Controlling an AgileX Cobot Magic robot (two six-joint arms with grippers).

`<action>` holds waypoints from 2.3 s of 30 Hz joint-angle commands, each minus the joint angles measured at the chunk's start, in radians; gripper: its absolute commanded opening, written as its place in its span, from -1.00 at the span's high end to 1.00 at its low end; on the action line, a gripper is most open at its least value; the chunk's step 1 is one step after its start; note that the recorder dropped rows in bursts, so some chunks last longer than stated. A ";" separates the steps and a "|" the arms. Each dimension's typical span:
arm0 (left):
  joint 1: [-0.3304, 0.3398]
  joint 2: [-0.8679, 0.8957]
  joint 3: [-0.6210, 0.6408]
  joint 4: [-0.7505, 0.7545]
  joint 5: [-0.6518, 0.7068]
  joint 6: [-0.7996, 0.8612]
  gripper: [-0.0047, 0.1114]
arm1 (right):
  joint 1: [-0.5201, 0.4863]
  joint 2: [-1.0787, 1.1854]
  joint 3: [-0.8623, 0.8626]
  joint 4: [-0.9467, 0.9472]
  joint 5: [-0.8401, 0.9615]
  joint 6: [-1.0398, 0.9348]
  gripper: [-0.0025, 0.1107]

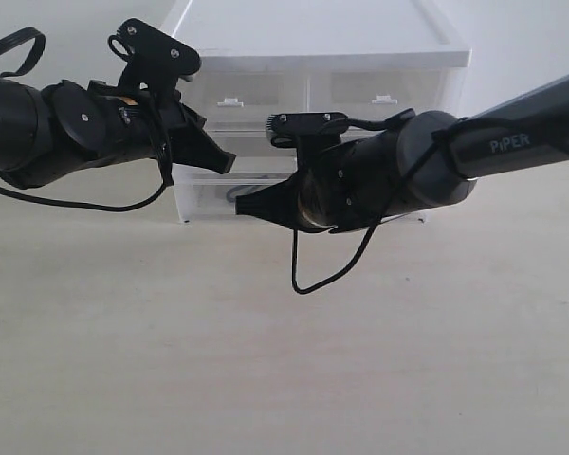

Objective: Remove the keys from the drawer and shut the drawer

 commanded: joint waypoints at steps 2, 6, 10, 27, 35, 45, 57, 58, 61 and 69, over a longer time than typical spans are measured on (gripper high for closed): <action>0.048 0.027 -0.021 -0.062 -0.568 -0.005 0.85 | 0.002 -0.002 -0.004 -0.019 0.001 0.000 0.67; 0.048 0.027 -0.021 -0.062 -0.568 -0.005 0.85 | 0.002 -0.002 -0.004 -0.017 0.039 0.007 0.11; 0.048 0.027 -0.021 -0.062 -0.568 -0.005 0.85 | 0.000 0.002 -0.004 -0.017 0.088 0.049 -0.09; 0.048 0.027 -0.021 -0.062 -0.568 -0.005 0.85 | 0.000 0.123 -0.101 -0.129 0.141 0.153 -0.09; 0.048 0.027 -0.021 -0.062 -0.568 -0.005 0.85 | -0.040 0.125 -0.124 -0.127 0.101 0.186 -0.09; 0.048 0.027 -0.021 -0.062 -0.568 -0.005 0.85 | -0.058 0.125 -0.124 -0.155 0.076 0.194 -0.09; 0.048 0.027 -0.021 -0.062 -0.568 -0.005 0.85 | -0.058 0.150 -0.124 -0.176 0.071 0.190 -0.02; 0.048 0.027 -0.021 -0.062 -0.568 -0.005 0.85 | -0.058 0.150 -0.124 -0.176 0.072 0.183 0.04; 0.048 0.027 -0.021 -0.062 -0.568 -0.005 0.85 | -0.058 0.150 -0.124 -0.176 0.072 0.148 0.26; 0.048 0.027 -0.021 -0.062 -0.568 -0.005 0.85 | -0.058 0.150 -0.124 -0.199 0.068 0.146 0.15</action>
